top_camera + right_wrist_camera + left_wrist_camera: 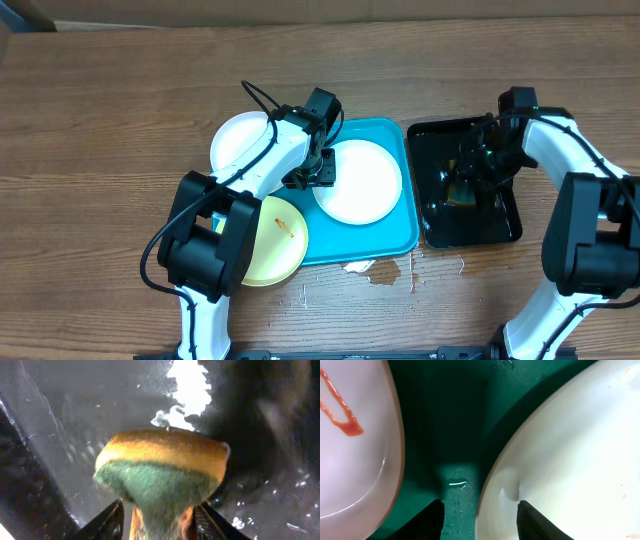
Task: Clean dirty plates on tray and stack at the side
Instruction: 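Return sponge to the black tray and release it with right gripper, then lift the white plate with left gripper and carry it left off the tray, then lower the white plate onto the table at left and release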
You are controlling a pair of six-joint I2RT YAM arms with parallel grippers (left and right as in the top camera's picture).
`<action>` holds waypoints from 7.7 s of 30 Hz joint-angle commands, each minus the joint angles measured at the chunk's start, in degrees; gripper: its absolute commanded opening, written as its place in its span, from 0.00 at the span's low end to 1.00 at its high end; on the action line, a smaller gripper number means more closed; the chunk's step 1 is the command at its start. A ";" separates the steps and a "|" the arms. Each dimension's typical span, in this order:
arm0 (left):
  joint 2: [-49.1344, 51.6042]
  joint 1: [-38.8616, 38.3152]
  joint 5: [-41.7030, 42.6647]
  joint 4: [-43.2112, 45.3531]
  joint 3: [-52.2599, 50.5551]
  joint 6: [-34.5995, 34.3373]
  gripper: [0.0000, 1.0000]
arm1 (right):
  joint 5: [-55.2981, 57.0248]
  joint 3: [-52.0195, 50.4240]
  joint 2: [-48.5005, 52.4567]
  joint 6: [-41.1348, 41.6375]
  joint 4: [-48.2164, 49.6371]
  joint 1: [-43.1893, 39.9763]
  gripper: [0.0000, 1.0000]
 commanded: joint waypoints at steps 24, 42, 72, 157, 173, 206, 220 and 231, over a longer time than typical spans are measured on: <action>0.74 -0.07 -0.66 1.09 -0.31 0.04 0.23 | 4.11 21.92 -5.46 1.20 -18.62 0.11 1.00; 0.59 0.68 -0.79 -9.92 13.11 4.26 0.04 | 4.11 21.92 -5.46 1.20 -17.35 0.11 1.00; 0.59 1.46 2.67 -22.01 28.70 6.73 0.04 | 3.10 21.94 -5.46 1.29 -4.90 -1.07 1.00; -6.49 36.00 19.96 -10.75 28.65 3.08 0.04 | 0.63 21.94 -5.46 16.28 -4.90 -34.45 1.00; -5.84 49.72 -6.73 -6.51 13.03 3.04 0.04 | 0.63 21.94 -5.44 16.28 -4.90 -34.45 1.00; -2.05 49.83 -2.45 -0.33 9.07 11.47 1.00 | 0.63 21.94 -5.46 16.28 -4.90 -34.45 1.00; -3.65 48.98 39.34 -4.39 9.49 25.64 1.00 | -13.66 21.94 -5.44 25.49 -1.25 -34.38 1.00; -17.11 39.47 25.33 -6.29 9.49 18.56 0.96 | -24.26 21.94 -5.46 18.14 -12.74 -31.61 1.00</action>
